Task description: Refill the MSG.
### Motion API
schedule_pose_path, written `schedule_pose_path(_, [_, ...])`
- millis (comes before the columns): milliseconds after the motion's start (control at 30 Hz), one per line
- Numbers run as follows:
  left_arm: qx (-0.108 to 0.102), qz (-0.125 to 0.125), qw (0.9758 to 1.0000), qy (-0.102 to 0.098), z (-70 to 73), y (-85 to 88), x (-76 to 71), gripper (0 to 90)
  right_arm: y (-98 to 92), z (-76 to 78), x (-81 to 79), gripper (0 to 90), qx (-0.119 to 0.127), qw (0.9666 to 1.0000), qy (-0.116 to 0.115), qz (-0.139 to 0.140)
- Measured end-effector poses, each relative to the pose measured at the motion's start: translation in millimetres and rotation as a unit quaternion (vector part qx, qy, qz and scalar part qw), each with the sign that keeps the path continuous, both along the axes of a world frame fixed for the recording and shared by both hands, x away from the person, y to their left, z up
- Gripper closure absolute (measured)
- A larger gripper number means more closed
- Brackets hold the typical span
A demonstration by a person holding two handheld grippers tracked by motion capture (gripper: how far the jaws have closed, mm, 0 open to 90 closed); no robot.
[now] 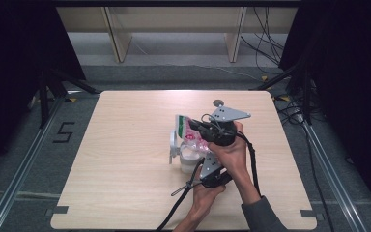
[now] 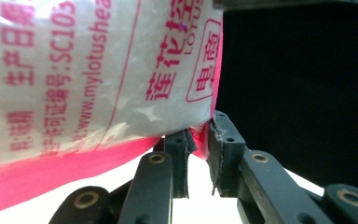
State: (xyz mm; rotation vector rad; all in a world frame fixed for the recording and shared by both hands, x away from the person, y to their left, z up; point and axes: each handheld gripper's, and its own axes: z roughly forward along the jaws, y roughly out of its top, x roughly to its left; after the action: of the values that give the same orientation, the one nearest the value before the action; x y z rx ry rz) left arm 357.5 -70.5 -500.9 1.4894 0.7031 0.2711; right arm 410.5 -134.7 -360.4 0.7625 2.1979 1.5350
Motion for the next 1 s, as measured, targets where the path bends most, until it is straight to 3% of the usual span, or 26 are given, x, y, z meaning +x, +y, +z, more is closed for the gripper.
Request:
schedule_pose_path(200, [0.004,-0.001,1.0,-0.003,-0.1,0.3,-0.6,78.5,-1.9,1.6,-2.2,89.9,0.002,1.0,0.006,-0.003])
schedule_pose_path(233, [0.004,0.0,1.0,-0.003,0.0,0.7,-0.6,78.5,-2.6,1.9,-0.2,89.9,-0.001,1.0,-0.009,0.001])
schedule_pose_path(500, [0.001,0.0,1.0,0.001,0.2,0.5,0.0,78.5,0.5,-0.1,-0.8,89.9,-0.001,1.0,0.005,0.0])
schedule_pose_path(633, [0.001,-0.002,1.0,0.002,0.2,-0.3,-0.4,78.5,-1.4,0.2,1.2,89.9,0.0,1.0,-0.005,0.001])
schedule_pose_path(700, [0.003,-0.001,1.0,0.0,-0.5,-0.4,-0.5,78.5,-0.4,-2.2,0.7,89.9,0.004,0.9999,0.009,-0.001])
schedule_pose_path(1000, [-0.003,0.0,1.0,0.0,0.3,0.1,-0.4,78.5,-0.2,-0.5,0.3,89.8,-0.004,1.0,-0.004,0.0])
